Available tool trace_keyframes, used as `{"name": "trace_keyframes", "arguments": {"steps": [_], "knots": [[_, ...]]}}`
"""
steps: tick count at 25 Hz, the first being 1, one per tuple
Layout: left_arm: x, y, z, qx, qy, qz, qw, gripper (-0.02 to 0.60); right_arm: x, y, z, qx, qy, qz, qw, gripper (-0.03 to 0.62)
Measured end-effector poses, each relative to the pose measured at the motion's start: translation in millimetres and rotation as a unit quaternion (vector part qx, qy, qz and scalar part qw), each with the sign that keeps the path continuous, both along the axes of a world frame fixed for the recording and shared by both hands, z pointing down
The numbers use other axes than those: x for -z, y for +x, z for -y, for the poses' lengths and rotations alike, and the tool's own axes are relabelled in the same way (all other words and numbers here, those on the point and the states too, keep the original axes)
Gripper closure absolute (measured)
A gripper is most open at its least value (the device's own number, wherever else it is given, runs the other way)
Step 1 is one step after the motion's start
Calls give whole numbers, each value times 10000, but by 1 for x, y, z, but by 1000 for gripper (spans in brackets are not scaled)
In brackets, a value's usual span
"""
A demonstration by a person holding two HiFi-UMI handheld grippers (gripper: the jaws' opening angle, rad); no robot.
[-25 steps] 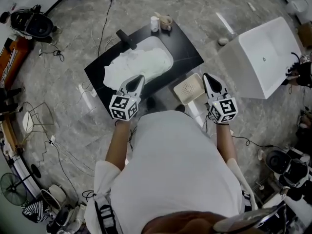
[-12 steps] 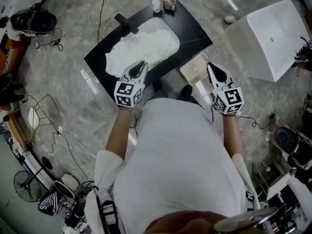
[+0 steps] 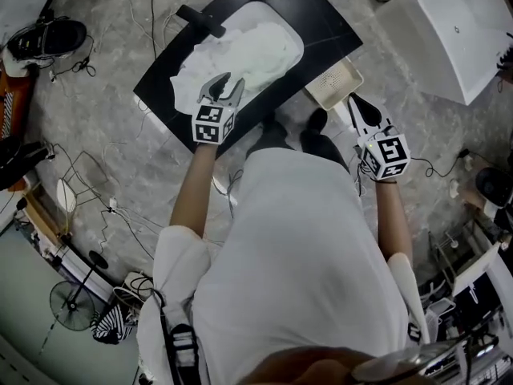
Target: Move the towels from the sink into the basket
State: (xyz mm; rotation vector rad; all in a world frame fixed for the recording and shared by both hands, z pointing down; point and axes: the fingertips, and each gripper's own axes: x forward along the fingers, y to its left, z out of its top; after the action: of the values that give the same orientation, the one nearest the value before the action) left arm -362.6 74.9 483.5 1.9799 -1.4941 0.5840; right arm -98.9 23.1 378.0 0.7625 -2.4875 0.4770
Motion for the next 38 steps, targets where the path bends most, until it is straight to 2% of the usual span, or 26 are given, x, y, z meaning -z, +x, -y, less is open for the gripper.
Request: {"name": "trace_keyframes", "arguments": {"steps": [5,10,12,15,18,20,22,24,29,33,36,38], "knots": [[-51,-20,16,-372,-463,322,9977,340,-25,-6,-3,-145,-262,-159,9994,595],[-113,-37,29,-758,-998,779,9891,226,-45,-13,-7,-338,-509,-209,9979,596],[-138,-43,34,-1016,-1139,1095,9822,200,-55,-15,-10,-412,-613,-234,9970,595],[-170,-43,39,-1537,-1239,1584,9674,150,-68,-12,-18,-521,-768,-285,9953,597],[-195,-41,40,-1969,-1388,1869,9524,124,-77,-6,-22,-676,-942,-292,9928,595],[-213,-46,41,-2083,-1581,2029,9436,120,-83,-2,-23,-800,-1053,-262,9909,595],[-231,-57,41,-2023,-1826,2199,9367,120,-87,0,-26,-891,-1116,-258,9894,595],[-245,-68,42,-1879,-2023,2282,9336,120,-88,1,-30,-911,-1134,-301,9889,596],[-257,-71,48,-1768,-2219,2211,9331,140,-96,6,-44,-929,-1166,-449,9878,595],[-252,-72,49,-1617,-2259,2164,9359,332,-100,12,-53,-1018,-1211,-460,9863,596],[-239,-68,50,-1445,-2199,2007,9436,427,-102,14,-55,-936,-1225,-455,9870,596],[-224,-61,48,-1337,-2142,1813,9504,456,-100,16,-52,-839,-1198,-440,9883,597]]}}
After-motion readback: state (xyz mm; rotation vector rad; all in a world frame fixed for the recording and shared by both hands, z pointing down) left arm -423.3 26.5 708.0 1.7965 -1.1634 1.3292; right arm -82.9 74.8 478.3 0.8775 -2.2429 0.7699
